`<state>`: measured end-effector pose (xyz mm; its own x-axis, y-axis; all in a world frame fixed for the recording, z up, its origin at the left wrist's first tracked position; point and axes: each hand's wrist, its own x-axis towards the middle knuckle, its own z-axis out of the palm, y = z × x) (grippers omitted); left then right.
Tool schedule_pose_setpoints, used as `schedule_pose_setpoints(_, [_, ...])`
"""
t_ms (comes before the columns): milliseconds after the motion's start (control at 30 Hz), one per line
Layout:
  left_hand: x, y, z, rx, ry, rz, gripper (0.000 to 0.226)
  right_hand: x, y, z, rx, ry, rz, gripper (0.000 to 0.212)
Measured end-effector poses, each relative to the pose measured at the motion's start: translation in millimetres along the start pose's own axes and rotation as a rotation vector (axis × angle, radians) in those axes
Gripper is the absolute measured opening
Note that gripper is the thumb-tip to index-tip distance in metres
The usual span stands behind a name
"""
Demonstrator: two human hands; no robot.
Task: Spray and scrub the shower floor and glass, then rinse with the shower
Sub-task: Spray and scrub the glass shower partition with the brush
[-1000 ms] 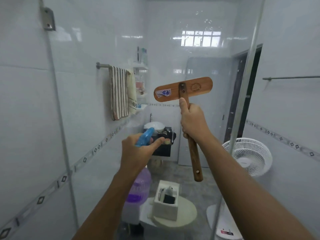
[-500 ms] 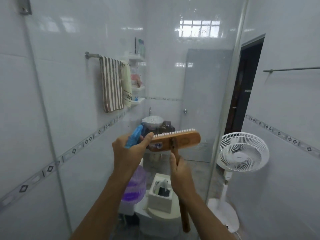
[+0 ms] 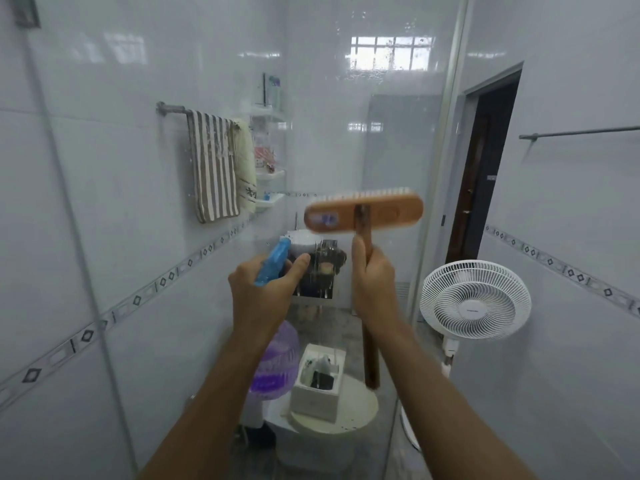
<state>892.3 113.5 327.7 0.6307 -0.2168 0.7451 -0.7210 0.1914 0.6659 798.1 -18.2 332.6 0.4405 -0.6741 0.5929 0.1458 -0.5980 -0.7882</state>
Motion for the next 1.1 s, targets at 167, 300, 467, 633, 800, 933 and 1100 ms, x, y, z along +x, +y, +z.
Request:
schedule_pose_setpoints(167, [-4.9,-1.8,5.6,0.022,-0.013,-0.001,0.020,-72.4,76.8,-0.9,-0.073,-0.024,0.209,0.048])
schedule_pose_setpoints(300, [-7.8,-7.8,13.7,0.044,-0.026,-0.016,0.030,-34.8,27.8,-18.7,-0.037,0.004,0.108,0.035])
schedule_pose_setpoints(467, [-11.5,-7.0,25.6,0.017,-0.025,-0.035,0.046,20.4,-23.2,-33.3,-0.059,0.058,-0.024,0.039])
schedule_pose_setpoints(633, [-20.1,-6.1,27.1,0.010,-0.059,-0.070,0.045,-37.4,32.7,-20.0,-0.054,0.006,0.073,0.031])
schedule_pose_setpoints(800, [-25.0,-9.3,28.2,0.043,-0.093,-0.070,0.034,-74.4,71.7,-13.9,-0.063,-0.020,0.200,0.042])
schedule_pose_setpoints(933, [-25.2,-1.1,30.9,-0.004,-0.127,-0.074,0.022,-20.3,17.9,-29.1,-0.047,0.005,0.090,0.037])
schedule_pose_setpoints(1100, [-19.1,7.3,39.2,-0.060,-0.123,-0.058,0.021,55.9,-56.7,-56.8,-0.035,0.018,-0.001,0.046])
